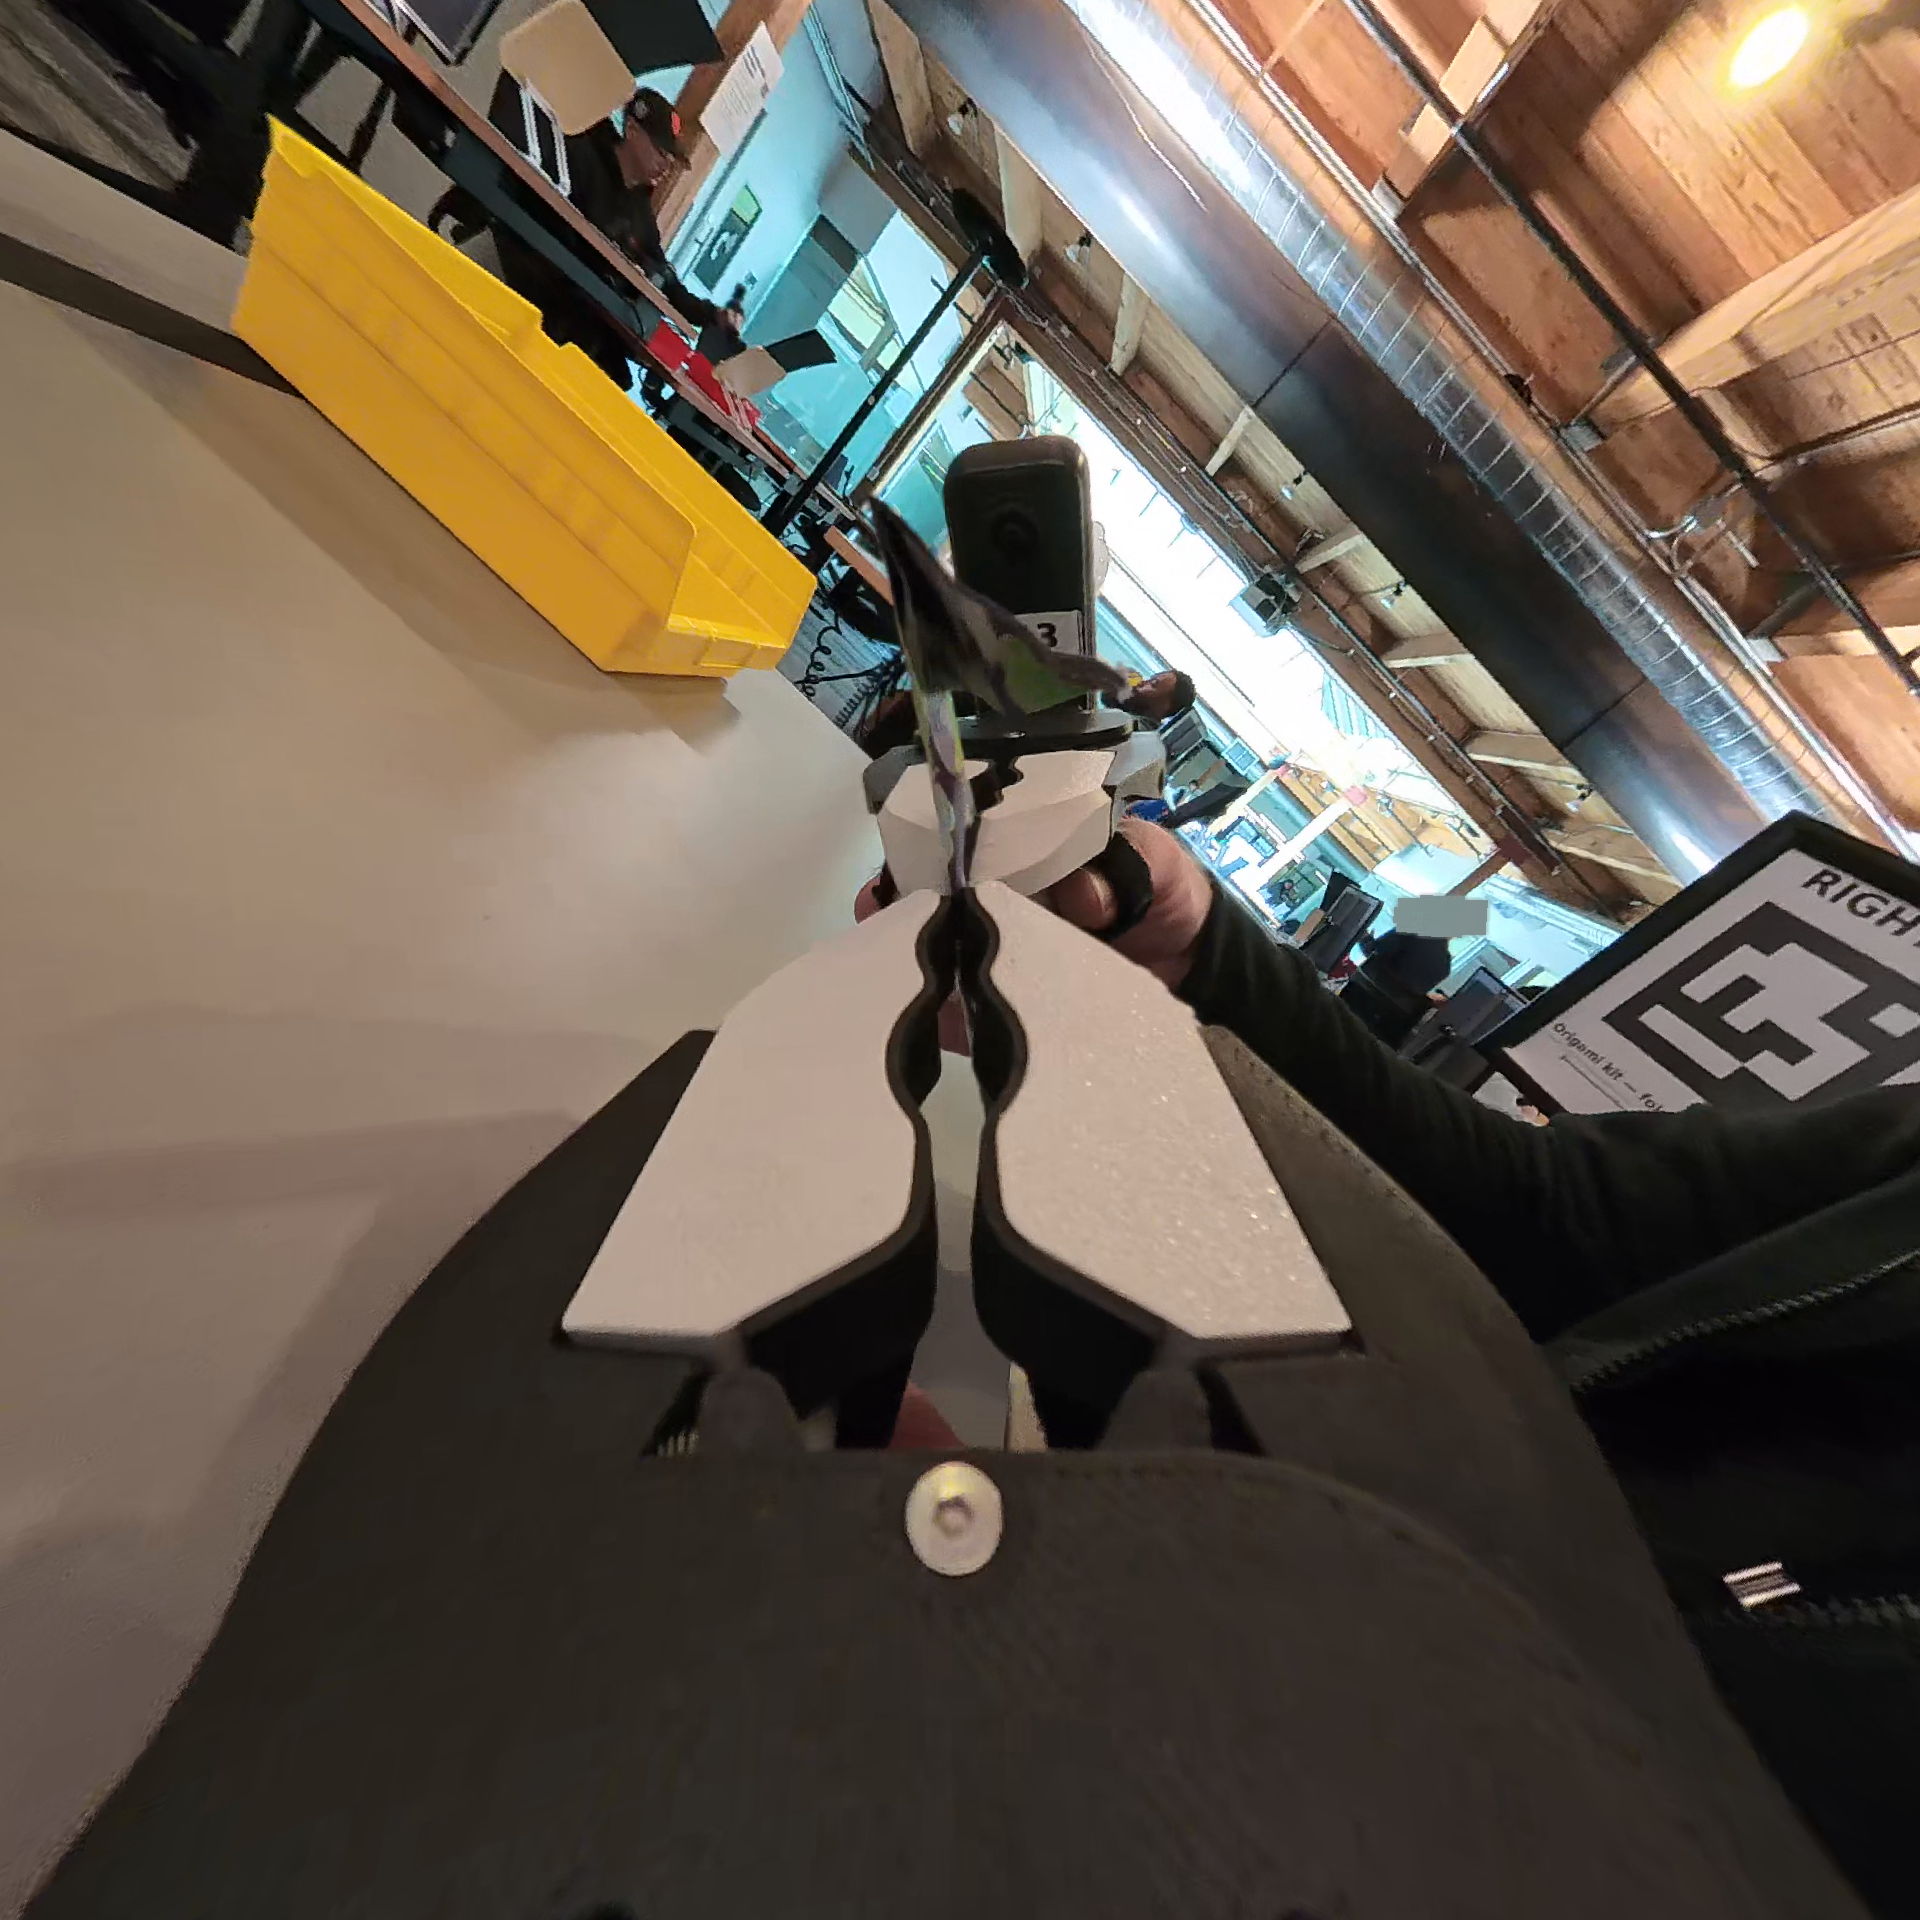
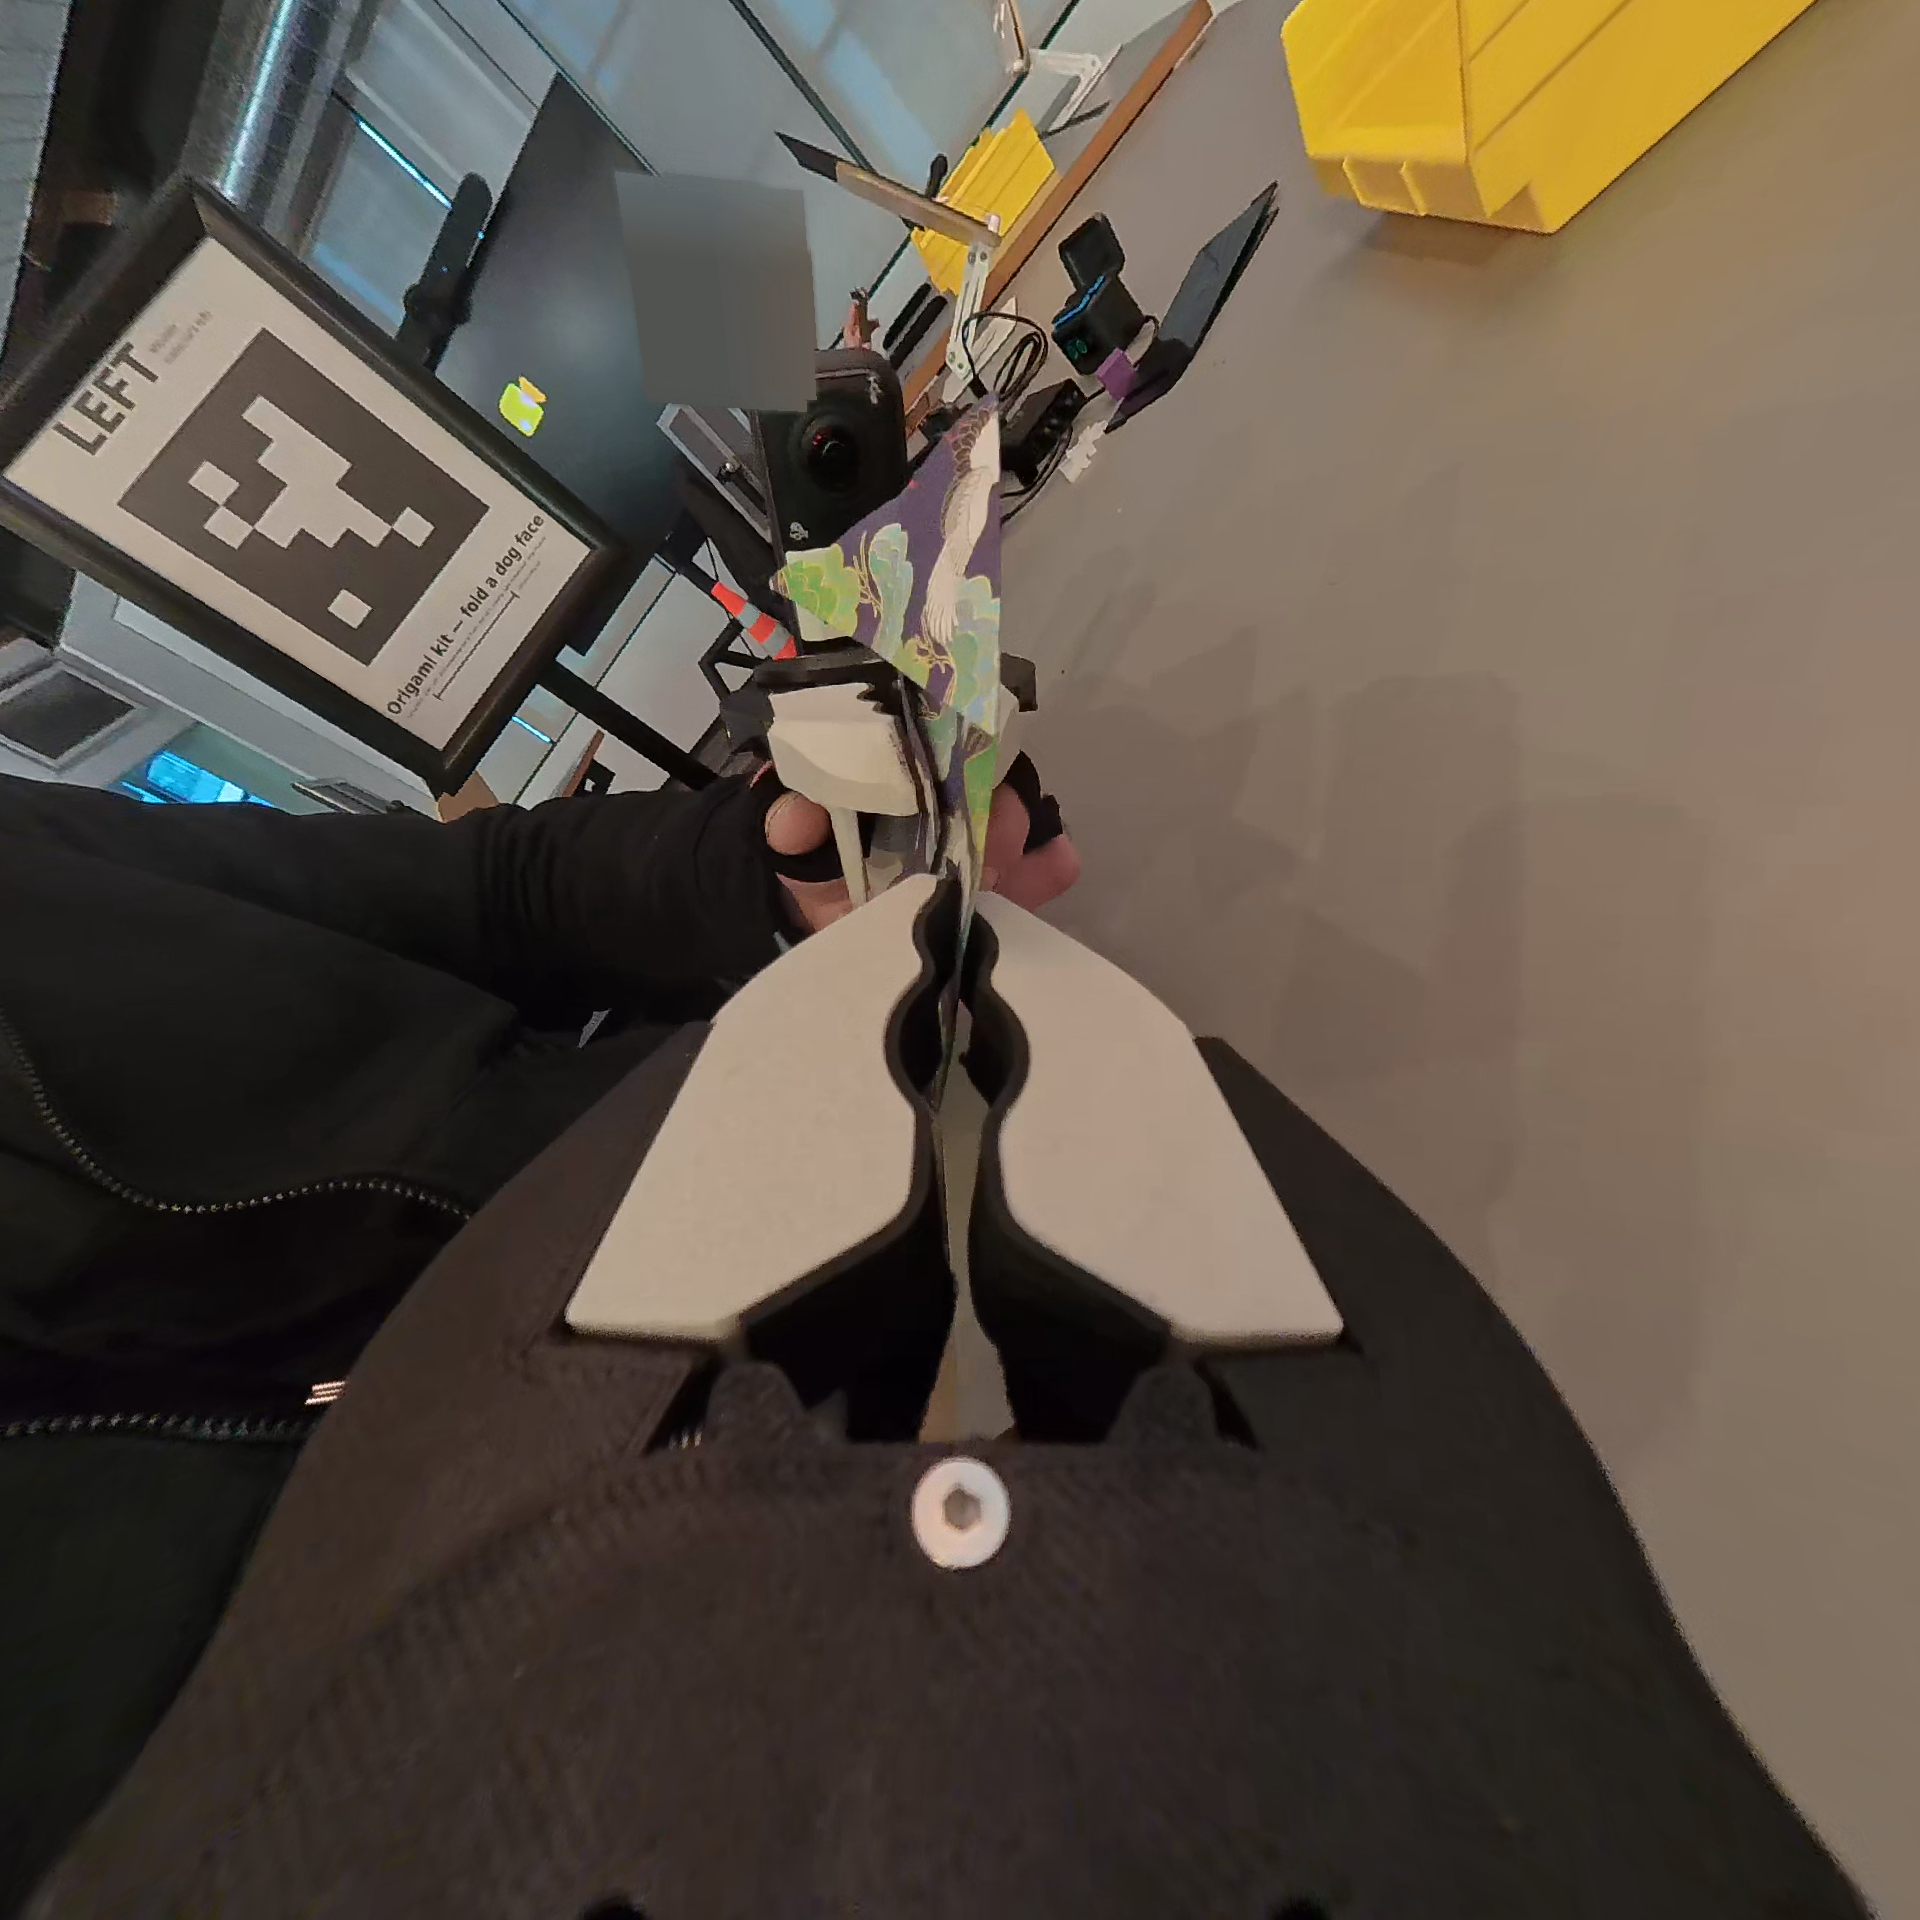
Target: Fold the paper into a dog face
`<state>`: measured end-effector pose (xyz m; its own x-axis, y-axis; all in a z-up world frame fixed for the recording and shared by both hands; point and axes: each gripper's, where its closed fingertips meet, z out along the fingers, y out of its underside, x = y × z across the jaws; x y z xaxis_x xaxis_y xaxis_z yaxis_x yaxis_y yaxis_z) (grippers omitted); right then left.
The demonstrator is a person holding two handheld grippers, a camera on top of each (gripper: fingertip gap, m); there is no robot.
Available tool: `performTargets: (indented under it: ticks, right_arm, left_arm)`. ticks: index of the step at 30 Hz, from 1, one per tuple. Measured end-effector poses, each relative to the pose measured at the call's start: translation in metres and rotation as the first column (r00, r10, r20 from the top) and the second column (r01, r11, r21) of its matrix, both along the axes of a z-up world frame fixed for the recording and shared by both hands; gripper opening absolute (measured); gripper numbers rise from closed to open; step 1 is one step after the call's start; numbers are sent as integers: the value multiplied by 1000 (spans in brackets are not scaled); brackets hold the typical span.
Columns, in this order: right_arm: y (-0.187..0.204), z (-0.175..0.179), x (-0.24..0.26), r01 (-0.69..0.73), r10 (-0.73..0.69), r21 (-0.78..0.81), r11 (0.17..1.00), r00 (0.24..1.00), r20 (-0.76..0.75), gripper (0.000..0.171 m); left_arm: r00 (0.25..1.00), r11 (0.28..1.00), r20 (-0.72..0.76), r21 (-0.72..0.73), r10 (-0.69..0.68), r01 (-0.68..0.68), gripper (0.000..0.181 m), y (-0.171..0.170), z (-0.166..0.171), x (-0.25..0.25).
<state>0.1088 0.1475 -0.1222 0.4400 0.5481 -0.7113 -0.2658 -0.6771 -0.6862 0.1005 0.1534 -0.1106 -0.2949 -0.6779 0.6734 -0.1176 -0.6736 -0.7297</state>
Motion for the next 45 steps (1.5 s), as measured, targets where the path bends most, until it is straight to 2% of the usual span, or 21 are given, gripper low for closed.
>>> performTargets:
  ticks: [3,5,9,13,18,22,27,31,35,40,45]
  right_arm:
    - [1,0,0,8,-8,2,1000,1000,5,0]
    - [1,-1,1,10,-10,2,1000,1000,9,0]
    - [2,0,4,24,-24,5,1000,1000,9,0]
    - [4,2,15,56,-56,9,998,998,7,0]
    - [4,13,56,151,-150,15,988,989,-11,0]
    - [3,18,104,221,-221,-3,975,975,24,0]
    - [4,35,187,349,-346,-6,937,932,113,0]
    - [1,62,275,483,-474,9,876,857,203,0]
    - [-1,75,362,604,-576,-11,797,764,290,0]
    - [9,50,438,678,-587,-107,728,696,414,0]
    - [33,10,469,683,-538,-223,696,701,467,0]
  left_arm:
    - [1000,1000,-4,-14,14,-14,0,2,-2,1]
    - [1000,999,-6,-28,20,-20,13,4,-1,1]
    - [999,999,-1,-31,42,-42,27,10,1,0]
    - [996,996,-7,-17,93,-93,32,23,3,-3]
    - [989,990,-30,13,144,-144,26,38,3,-10]
    - [982,983,-62,57,177,-174,22,48,1,-15]
    - [978,974,-84,138,192,-180,19,52,2,-19]
    - [975,966,-93,183,202,-183,17,56,0,-22]
    - [974,969,-90,158,208,-192,16,64,-2,-24]
    - [971,966,-102,166,215,-196,15,72,-6,-23]
    - [973,971,-99,137,210,-196,14,77,-9,-20]
